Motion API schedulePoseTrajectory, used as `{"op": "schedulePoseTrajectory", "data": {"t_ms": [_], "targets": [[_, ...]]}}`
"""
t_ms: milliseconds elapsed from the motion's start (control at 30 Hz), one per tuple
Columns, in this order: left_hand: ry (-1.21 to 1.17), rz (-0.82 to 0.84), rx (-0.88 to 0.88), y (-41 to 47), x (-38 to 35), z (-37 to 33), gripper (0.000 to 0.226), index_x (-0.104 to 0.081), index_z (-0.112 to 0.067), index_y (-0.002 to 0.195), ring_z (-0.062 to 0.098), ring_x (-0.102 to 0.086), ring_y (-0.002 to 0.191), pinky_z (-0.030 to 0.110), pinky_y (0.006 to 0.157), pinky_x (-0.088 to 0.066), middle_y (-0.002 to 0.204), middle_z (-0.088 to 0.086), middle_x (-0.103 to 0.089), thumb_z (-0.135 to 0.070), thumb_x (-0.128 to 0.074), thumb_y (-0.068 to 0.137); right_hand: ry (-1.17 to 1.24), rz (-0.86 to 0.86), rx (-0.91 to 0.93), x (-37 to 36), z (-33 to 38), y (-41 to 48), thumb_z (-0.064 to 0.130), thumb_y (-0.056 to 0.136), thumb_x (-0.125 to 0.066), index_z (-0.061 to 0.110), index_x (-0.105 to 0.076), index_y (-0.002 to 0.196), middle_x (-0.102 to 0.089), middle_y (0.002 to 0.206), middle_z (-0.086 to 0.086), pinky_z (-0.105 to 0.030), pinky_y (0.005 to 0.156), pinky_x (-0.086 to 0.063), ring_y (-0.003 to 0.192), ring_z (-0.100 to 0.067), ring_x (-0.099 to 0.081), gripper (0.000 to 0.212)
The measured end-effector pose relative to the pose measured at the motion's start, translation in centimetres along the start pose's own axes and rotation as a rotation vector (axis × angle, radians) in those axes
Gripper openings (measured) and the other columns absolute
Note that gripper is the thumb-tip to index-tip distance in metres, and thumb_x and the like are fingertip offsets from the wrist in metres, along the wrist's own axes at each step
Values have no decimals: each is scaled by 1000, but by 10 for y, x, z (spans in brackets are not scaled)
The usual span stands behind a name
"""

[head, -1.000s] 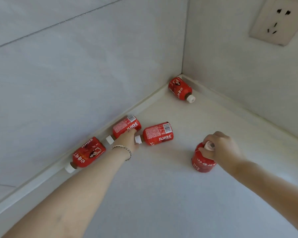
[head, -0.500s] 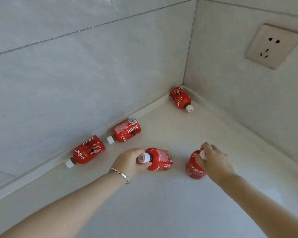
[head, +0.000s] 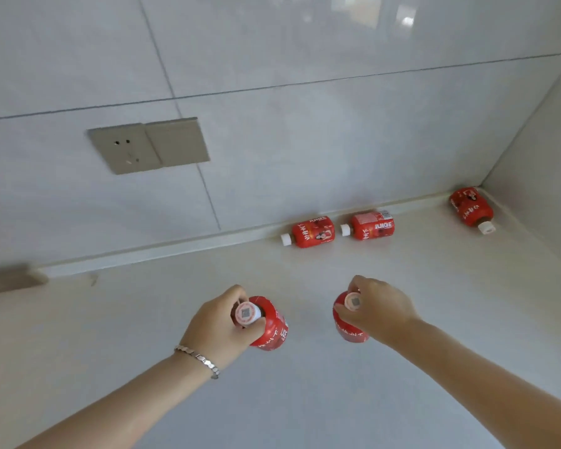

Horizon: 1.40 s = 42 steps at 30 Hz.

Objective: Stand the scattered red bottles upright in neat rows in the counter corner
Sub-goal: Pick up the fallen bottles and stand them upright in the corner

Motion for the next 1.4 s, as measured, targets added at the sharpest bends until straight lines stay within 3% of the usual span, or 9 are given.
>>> {"op": "schedulePoseTrajectory", "data": {"t_ms": [300, 467, 633, 733, 833, 1067, 1200, 1300, 1400], "targets": [[62, -144, 316, -139, 193, 254, 31, -29, -25, 59, 16, -40, 51, 25, 50, -30, 50, -1, -40, -45, -53, 62, 14, 189, 263, -138, 308, -58, 44, 85, -55, 19, -55, 114, -63, 114, -4, -32, 82, -54, 102, -23, -62, 38], [106, -207, 418, -200, 298, 375, 40, -27, -25, 59, 14, -38, 52, 25, 50, -30, 52, -2, -38, -32, -63, 76, 42, 240, 303, -217, 455, -90, 44, 85, -56, 20, -55, 111, -63, 109, -3, -31, 77, -55, 94, -21, -61, 35], [49, -342, 517, -239, 384, 468, 41, -28, -26, 59, 12, -37, 54, 22, 48, -27, 54, -6, -37, -26, -64, 80, 97, 278, 309, -276, 560, -110, 43, 87, -57, 17, -55, 112, -56, 96, 2, -25, 65, -51, 81, -17, -58, 36], [-14, -428, 589, -247, 417, 517, 40, -30, -26, 60, 10, -40, 56, 19, 48, -28, 56, -7, -39, -25, -63, 83, 94, 286, 310, -300, 604, -110, 41, 87, -57, 17, -56, 111, -64, 107, -4, -27, 67, -52, 82, -19, -59, 34], [-57, -484, 695, -247, 436, 570, 32, -36, -20, 67, 20, -48, 68, 24, 54, -34, 61, -3, -44, -26, -63, 84, 102, 276, 309, -317, 642, -108, 37, 87, -57, 15, -56, 115, -64, 114, -7, -28, 67, -50, 86, -21, -57, 36], [-57, -444, 806, -237, 448, 632, 22, -53, -9, 102, 31, -62, 103, 42, 92, -51, 94, 9, -63, -23, -61, 87, 121, 224, 351, -343, 733, -77, 34, 89, -56, 9, -53, 120, -62, 118, -11, -32, 72, -50, 89, -22, -56, 40], [-8, -388, 762, -234, 449, 634, 29, -54, -13, 115, 26, -60, 112, 41, 98, -52, 108, 7, -65, -22, -61, 88, 153, 237, 333, -366, 766, -53, 35, 88, -57, 9, -50, 124, -60, 121, -13, -37, 89, -52, 109, -29, -59, 45], [80, -403, 671, -240, 454, 621, 47, -44, -21, 133, 23, -57, 119, 37, 96, -52, 122, 4, -59, -21, -59, 89, 194, 251, 311, -377, 775, -46, 32, 89, -54, 8, -50, 123, -61, 120, -15, -32, 81, -46, 109, -30, -59, 42], [111, -372, 570, -239, 452, 597, 40, -45, -22, 131, 18, -59, 113, 28, 90, -53, 121, 0, -57, -23, -54, 92, 238, 234, 293, -370, 767, -44, 26, 91, -50, 8, -50, 124, -62, 120, -15, -32, 80, -48, 108, -31, -60, 38]]}}
Point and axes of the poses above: each hand's wrist, its own y-axis towards the middle knuckle, its own x-axis out of the back of the hand, z = x × y, the point moved 10 cm from there along y, towards the middle knuckle
